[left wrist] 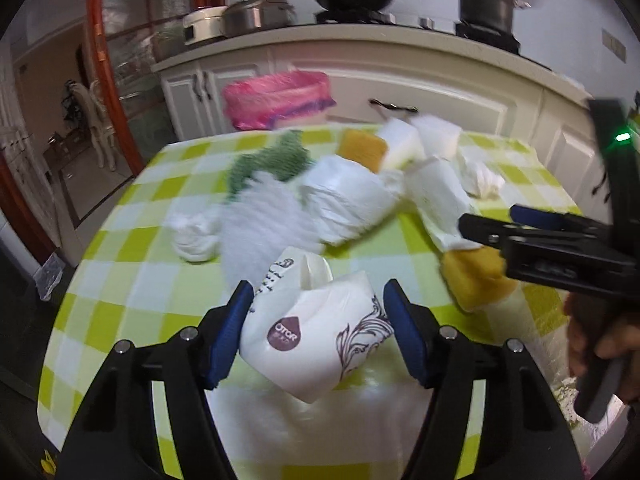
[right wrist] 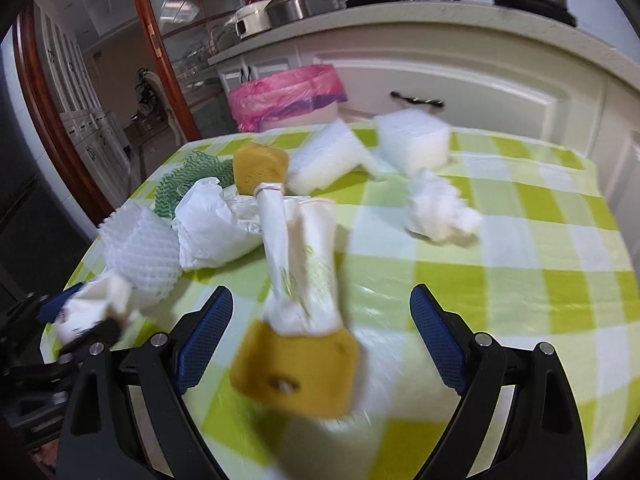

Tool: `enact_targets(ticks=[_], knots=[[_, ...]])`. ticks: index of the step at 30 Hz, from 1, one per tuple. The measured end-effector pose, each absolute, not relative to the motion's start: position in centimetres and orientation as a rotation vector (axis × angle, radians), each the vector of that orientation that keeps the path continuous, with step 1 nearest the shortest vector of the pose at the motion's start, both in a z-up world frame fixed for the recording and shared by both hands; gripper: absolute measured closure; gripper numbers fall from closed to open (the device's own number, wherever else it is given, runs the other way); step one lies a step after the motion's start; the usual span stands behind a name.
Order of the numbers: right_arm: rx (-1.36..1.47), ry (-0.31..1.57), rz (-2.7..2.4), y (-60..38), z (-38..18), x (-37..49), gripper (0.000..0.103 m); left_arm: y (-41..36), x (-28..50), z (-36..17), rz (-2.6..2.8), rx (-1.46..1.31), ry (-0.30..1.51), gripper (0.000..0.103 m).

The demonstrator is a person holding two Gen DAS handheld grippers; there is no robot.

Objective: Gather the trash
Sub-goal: 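Grasp the white paper cup with the left gripper while the right gripper grasps the paper carton, then carry the cup and carton to the pink bin and release both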

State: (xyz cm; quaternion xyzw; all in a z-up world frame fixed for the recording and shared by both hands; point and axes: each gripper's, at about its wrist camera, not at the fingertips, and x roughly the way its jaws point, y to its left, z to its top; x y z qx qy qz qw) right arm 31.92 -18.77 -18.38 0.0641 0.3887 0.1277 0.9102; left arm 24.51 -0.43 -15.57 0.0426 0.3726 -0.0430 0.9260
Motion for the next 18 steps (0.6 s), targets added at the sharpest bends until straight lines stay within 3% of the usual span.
enact_targets(ticks=[5,8,10,18], knots=[[0.113,0.811,0.277,-17.0,-18.8,34.6,0.022,2.1,23.7,-14.4,-0.06,0.043,0.718,0.038],[0.097,0.826,0.27,-16.4,-19.2,35.7,0.037,2.9,23.4,-14.0,-0.05,0.027,0.696,0.038],[0.095,0.829,0.265,-16.2,-19.2,36.0,0.058,3.2,23.3,-13.9,-0.05,0.016,0.688,0.038],[0.072,0.739,0.29,-16.2,-17.3,34.1,0.059,3.5,23.6,-13.2,-0.059,-0.007,0.66,0.038]])
